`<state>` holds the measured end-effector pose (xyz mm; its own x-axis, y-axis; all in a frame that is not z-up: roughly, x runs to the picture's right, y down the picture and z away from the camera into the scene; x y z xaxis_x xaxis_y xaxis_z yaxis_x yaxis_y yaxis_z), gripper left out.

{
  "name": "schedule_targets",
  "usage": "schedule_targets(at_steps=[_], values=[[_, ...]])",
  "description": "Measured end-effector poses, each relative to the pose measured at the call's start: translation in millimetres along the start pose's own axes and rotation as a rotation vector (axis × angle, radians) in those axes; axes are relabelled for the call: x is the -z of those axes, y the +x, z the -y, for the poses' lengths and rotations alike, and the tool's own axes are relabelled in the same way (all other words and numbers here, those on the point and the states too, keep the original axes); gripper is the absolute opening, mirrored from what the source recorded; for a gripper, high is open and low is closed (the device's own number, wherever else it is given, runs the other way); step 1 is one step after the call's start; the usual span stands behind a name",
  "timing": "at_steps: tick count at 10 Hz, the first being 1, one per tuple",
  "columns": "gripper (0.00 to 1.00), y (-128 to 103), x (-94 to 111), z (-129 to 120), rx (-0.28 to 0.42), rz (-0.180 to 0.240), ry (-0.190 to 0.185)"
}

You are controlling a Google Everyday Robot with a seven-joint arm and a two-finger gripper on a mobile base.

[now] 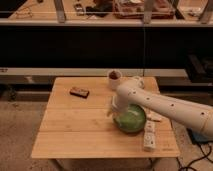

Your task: Drag the ceramic bowl in a circle

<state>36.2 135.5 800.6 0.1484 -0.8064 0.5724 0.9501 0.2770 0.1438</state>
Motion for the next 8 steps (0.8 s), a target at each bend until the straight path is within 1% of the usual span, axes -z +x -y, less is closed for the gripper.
schedule_targets(at_steps=[2,4,7,8], values=[[0.33,3.8,-12.3,2.5,0.007,-0.017,-0.038],[0.33,11.0,-16.9,4.4,0.010,-0.039,-0.064],[0.33,25.3,-9.2,5.4,0.005,-0.076,-0.087],[0.33,29.8,-6.1,3.7,0.011,-0.087,-0.101]])
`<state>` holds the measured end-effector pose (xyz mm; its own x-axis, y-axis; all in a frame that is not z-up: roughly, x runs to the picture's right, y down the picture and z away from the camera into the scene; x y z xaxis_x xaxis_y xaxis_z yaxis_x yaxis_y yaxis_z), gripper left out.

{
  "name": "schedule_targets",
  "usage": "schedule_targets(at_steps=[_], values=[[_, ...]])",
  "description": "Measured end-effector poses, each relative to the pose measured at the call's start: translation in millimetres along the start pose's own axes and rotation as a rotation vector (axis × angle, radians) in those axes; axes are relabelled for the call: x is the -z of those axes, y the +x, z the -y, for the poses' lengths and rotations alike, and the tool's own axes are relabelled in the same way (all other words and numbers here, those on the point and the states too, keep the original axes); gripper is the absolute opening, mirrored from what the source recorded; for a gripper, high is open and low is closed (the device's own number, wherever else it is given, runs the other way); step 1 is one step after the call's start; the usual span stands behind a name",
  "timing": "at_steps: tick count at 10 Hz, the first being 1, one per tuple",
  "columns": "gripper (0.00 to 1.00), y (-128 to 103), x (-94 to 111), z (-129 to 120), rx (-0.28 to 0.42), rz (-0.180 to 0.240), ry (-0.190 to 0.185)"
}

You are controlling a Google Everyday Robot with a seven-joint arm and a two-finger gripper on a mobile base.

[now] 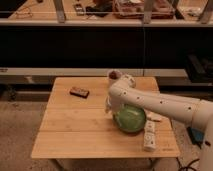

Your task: Drag the ceramic bowl in a circle

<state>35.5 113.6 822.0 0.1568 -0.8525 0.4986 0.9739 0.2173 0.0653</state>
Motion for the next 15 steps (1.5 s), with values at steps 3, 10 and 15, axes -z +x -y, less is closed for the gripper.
schedule_targets(at_steps=[3,10,15], values=[[0.33,0.4,-4.8,-6.7,0.018,0.015,-0.028],[0.33,5.2,-23.2,-20.1,0.046,0.027,-0.073],[0.33,4.6,-41.3,-29.1,0.061,0.021,-0.128]])
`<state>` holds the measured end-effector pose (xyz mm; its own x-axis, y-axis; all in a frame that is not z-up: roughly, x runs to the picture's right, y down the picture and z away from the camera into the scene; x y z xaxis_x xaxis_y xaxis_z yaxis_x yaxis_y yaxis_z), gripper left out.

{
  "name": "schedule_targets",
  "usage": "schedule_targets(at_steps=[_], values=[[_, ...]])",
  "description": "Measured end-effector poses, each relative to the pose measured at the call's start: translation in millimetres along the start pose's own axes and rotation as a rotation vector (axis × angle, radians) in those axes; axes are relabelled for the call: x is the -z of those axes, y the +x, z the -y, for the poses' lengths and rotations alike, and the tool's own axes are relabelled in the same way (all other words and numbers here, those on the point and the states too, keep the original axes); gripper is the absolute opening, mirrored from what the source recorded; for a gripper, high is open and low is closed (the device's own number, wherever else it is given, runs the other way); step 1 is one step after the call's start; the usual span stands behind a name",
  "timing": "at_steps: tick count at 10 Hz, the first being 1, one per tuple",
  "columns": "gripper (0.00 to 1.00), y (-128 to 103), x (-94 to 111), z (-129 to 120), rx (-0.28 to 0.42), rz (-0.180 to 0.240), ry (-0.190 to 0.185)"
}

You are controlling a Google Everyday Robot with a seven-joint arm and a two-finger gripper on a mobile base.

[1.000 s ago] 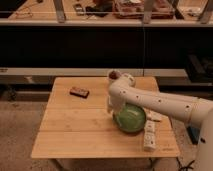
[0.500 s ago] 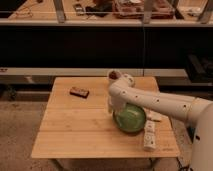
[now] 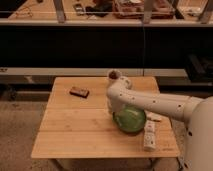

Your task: Drag the ceramic bowl in a circle

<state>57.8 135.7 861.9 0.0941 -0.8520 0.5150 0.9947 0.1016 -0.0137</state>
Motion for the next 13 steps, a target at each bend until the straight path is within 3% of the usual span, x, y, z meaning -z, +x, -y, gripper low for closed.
schedule_targets(at_steps=[4,6,8,9,11,13], values=[[0.33,-4.8,-23.0,-2.3,-0.013,0.027,-0.032],[0.24,-6.2,-28.9,2.8,-0.042,0.053,-0.023],[0.04,-6.2,-19.6,17.8,-0.100,0.106,0.048],[0.00,-0.2,-7.1,26.8,-0.118,0.118,0.087],[0.00,10.4,10.6,39.1,-0.134,0.133,0.128],[0.00,14.6,19.6,68.0,-0.102,0.156,0.150]])
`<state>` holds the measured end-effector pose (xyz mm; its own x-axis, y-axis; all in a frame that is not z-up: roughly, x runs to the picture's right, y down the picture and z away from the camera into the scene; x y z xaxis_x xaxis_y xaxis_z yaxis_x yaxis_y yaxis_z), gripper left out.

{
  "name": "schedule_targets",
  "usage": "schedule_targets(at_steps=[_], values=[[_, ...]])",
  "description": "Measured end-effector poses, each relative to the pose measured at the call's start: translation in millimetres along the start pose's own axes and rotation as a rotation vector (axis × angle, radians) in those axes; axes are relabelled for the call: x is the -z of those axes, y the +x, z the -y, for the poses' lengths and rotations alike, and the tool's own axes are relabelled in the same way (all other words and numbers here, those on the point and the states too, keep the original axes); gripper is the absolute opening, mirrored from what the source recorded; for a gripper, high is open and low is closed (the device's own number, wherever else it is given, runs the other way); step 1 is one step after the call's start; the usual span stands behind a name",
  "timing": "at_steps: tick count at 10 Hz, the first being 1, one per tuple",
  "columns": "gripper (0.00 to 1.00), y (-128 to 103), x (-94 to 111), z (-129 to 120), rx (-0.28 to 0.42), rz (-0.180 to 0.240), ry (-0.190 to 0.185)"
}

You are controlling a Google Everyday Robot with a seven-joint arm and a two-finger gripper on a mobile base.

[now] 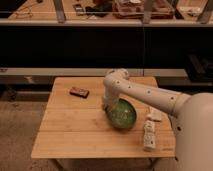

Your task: Drag the ceramic bowl in a circle

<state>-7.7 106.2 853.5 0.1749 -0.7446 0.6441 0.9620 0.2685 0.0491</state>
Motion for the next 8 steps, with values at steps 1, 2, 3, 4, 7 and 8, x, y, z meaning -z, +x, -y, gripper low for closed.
schedule_targets(at_steps=[1,2,3,4,7,8], values=[[0.00,-6.9,-4.1,20.5,0.041,0.017,-0.004],[0.00,-15.3,-9.5,39.8,0.087,0.026,-0.012],[0.00,-31.2,-17.1,73.2,0.170,0.036,-0.019],[0.00,-44.8,-16.5,102.2,0.245,0.034,-0.008],[0.00,-94.0,1.9,143.3,0.461,0.012,0.026],[0.00,-108.0,1.2,135.3,0.498,0.017,0.022]])
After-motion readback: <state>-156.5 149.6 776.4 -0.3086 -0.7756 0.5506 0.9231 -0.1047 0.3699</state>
